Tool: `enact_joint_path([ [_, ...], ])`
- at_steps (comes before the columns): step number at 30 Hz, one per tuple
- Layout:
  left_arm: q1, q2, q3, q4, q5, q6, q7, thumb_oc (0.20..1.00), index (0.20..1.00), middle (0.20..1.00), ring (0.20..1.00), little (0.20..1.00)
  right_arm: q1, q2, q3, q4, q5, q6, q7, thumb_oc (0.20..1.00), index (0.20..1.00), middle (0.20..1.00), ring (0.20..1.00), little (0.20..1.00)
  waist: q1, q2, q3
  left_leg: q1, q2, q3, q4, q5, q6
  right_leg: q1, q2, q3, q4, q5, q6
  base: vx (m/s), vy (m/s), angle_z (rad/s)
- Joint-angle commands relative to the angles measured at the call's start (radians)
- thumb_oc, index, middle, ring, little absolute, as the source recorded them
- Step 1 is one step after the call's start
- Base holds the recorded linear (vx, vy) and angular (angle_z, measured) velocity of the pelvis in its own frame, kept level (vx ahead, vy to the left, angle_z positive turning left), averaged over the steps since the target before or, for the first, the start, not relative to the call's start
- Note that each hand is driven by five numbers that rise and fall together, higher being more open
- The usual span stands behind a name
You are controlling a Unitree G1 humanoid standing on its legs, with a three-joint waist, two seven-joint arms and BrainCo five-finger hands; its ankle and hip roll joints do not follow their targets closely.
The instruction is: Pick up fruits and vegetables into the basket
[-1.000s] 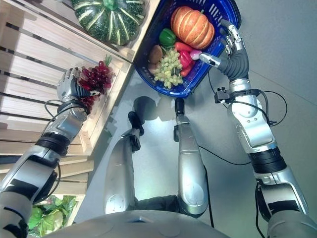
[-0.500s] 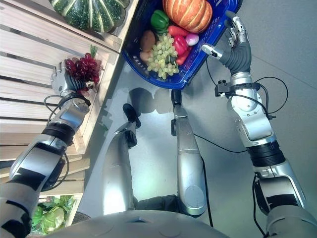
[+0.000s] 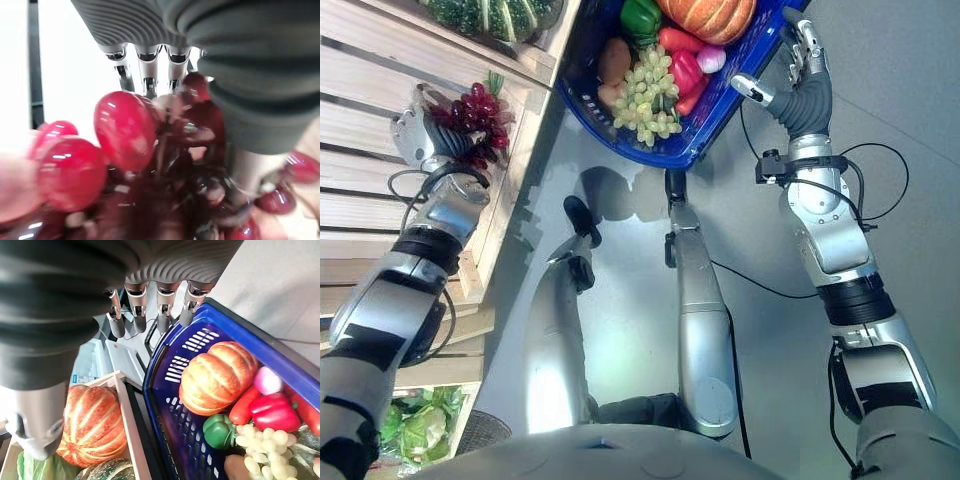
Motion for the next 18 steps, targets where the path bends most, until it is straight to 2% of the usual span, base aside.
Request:
enact_joint_path([
  [1,0.043,0.015,0.008,0.083,-0.035,0.014,-0.077,0.2,0.2,0.2,0.2,0.2,0.014,-0.003,-0.009,-0.059,0.015,-0.074,-0.019,1.0,1.0,1.0,1.0,1.0,-0.013,-0.014,-0.047,-0.01,-0.029,0.032,-0.032,0.033,-0.004,0.025,0.049,-0.019,0.047,-0.059,0.039,0.0,0.0,0.0],
  [3,0.047,0.011,0.007,0.092,-0.043,-0.015,-0.078,0.2,0.2,0.2,0.2,0.2,0.011,-0.003,-0.009,-0.056,0.016,-0.078,-0.017,1.0,1.0,1.0,1.0,1.0,-0.015,-0.015,-0.047,-0.005,-0.03,0.032,-0.036,0.034,-0.004,0.029,0.049,-0.018,0.041,-0.057,0.04,-0.01,0.007,-0.02],
  [4,0.042,0.012,0.009,0.092,-0.046,-0.02,-0.076,0.2,0.2,0.2,0.2,0.2,0.005,-0.004,-0.012,-0.057,0.015,-0.08,-0.017,1.0,1.0,1.0,1.0,1.0,-0.015,-0.016,-0.047,-0.023,-0.028,0.043,-0.044,0.061,0.005,0.011,0.048,-0.022,0.031,-0.031,0.032,-0.07,-0.001,0.01],
  [5,0.046,0.01,0.011,0.089,-0.057,-0.034,-0.069,0.2,0.2,0.2,0.2,0.2,0.007,-0.004,-0.012,-0.058,0.016,-0.084,-0.019,1.0,1.0,1.0,1.0,1.0,-0.014,-0.016,-0.047,-0.02,-0.028,0.044,-0.047,0.061,0.005,0.013,0.047,-0.022,0.029,-0.03,0.033,0.0,0.0,0.0],
  [6,0.059,0.005,0.011,0.083,-0.074,-0.059,-0.052,0.2,0.2,0.2,0.2,0.2,0.016,-0.001,-0.009,-0.058,0.014,-0.088,-0.019,1.0,1.0,1.0,1.0,1.0,-0.014,-0.014,-0.047,0.004,-0.03,0.033,-0.045,0.035,-0.004,0.036,0.049,-0.018,0.035,-0.055,0.041,0.04,0.017,0.02],
  [8,0.067,0.005,0.02,0.074,-0.078,-0.092,-0.04,0.2,0.2,0.2,0.2,0.2,0.023,0.001,-0.014,-0.061,0.011,-0.093,-0.016,1.0,1.0,1.0,1.0,1.0,-0.013,-0.013,-0.047,0.012,-0.03,0.033,-0.05,0.036,-0.004,0.043,0.047,-0.019,0.031,-0.055,0.042,-0.02,0.011,0.01],
  [9,0.063,0.007,0.025,0.068,-0.078,-0.099,-0.036,0.2,0.2,0.2,0.2,0.2,0.019,0.001,-0.017,-0.064,0.01,-0.093,-0.016,1.0,1.0,1.0,1.0,1.0,-0.013,-0.014,-0.047,-0.005,-0.029,0.044,-0.058,0.063,0.004,0.026,0.045,-0.024,0.02,-0.029,0.035,-0.09,0.01,0.02],
  [10,0.075,0.008,0.031,0.049,-0.074,-0.125,-0.022,0.2,0.2,0.2,0.2,0.2,0.031,0.005,-0.019,-0.072,0.004,-0.097,-0.013,1.0,1.0,1.0,1.0,1.0,-0.011,-0.013,-0.047,0.004,-0.029,0.046,-0.063,0.065,0.004,0.037,0.044,-0.025,0.015,-0.029,0.035,0.0,0.0,0.0],
  [11,0.083,0.006,0.031,0.044,-0.074,-0.128,-0.02,0.2,0.2,0.2,0.2,0.2,0.04,0.008,-0.018,-0.073,0.003,-0.098,-0.013,1.0,1.0,1.0,1.0,1.0,-0.01,-0.011,-0.047,0.026,-0.03,0.035,-0.057,0.038,-0.004,0.058,0.045,-0.021,0.023,-0.055,0.043,0.04,0.026,0.01],
  [12,0.087,0.007,0.034,0.034,-0.074,-0.132,-0.019,0.2,0.2,0.2,0.2,0.2,0.046,0.013,-0.019,-0.075,-0.003,-0.1,-0.013,1.0,1.0,1.0,1.0,1.0,-0.01,-0.011,-0.047,0.031,-0.03,0.036,-0.059,0.038,-0.005,0.063,0.044,-0.022,0.021,-0.055,0.043,0.05,0.023,0.01],
  [15,0.104,0.009,0.044,0.003,-0.09,-0.142,-0.016,0.2,0.2,0.2,0.2,0.2,0.057,0.016,-0.026,-0.087,-0.006,-0.094,-0.009,1.0,1.0,1.0,1.0,1.0,-0.006,-0.008,-0.047,0.05,-0.032,0.036,-0.065,0.039,-0.005,0.082,0.041,-0.024,0.016,-0.056,0.043,-0.02,0.004,0.01],
  [16,0.104,0.01,0.052,-0.008,-0.102,-0.149,-0.009,0.2,0.2,0.2,0.2,0.2,0.056,0.018,-0.031,-0.091,-0.009,-0.094,-0.008,1.0,1.0,1.0,1.0,1.0,-0.005,-0.008,-0.047,0.037,-0.031,0.046,-0.073,0.067,0.004,0.07,0.038,-0.03,0.006,-0.03,0.035,-0.07,0.007,0.01],
  [18,0.117,0.011,0.065,-0.023,-0.119,-0.163,-0.01,0.2,0.2,0.2,0.2,0.2,0.065,0.024,-0.033,-0.095,-0.014,-0.094,-0.008,1.0,1.0,1.0,1.0,1.0,-0.002,-0.007,-0.047,0.052,-0.032,0.048,-0.077,0.066,0.005,0.083,0.036,-0.034,0.005,-0.032,0.035,-0.04,0.002,0.0],
])
